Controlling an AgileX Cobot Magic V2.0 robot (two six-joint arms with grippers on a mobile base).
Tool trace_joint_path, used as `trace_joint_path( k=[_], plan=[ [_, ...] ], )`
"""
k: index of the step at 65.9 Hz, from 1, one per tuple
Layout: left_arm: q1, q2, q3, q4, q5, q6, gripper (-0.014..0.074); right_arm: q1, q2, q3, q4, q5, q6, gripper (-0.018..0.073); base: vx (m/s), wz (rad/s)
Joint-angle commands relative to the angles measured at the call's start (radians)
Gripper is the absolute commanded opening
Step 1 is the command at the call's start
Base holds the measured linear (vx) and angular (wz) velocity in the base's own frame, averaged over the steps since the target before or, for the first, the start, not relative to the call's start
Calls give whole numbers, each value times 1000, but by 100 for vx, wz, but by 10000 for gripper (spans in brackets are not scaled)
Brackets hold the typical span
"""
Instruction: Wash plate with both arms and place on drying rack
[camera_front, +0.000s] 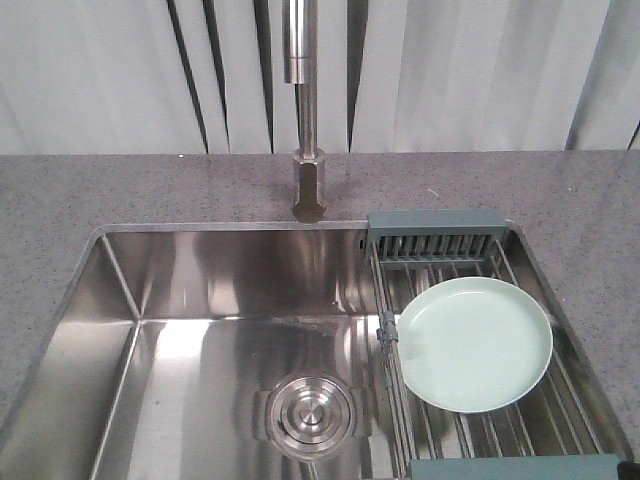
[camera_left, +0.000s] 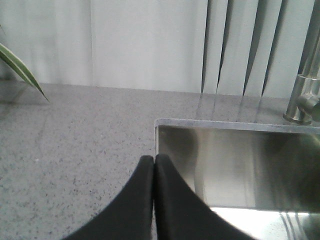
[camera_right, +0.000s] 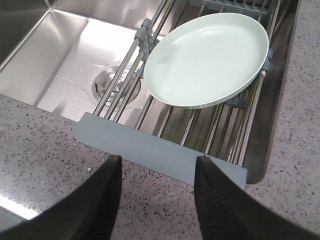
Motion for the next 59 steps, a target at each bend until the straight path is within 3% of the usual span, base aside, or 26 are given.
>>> trace_joint_path(
  k=[1, 25, 59],
  plan=[
    [2, -16, -23, -14, -116, 61, -6, 2, 7, -26, 2, -58, -8, 343, 0, 0],
    [2, -16, -23, -17, -194, 72, -6, 2, 7, -26, 2, -58, -8, 343, 0, 0],
    [2, -15, -26, -17, -190, 72, -6, 2, 7, -26, 2, -58, -8, 343, 0, 0]
  ],
)
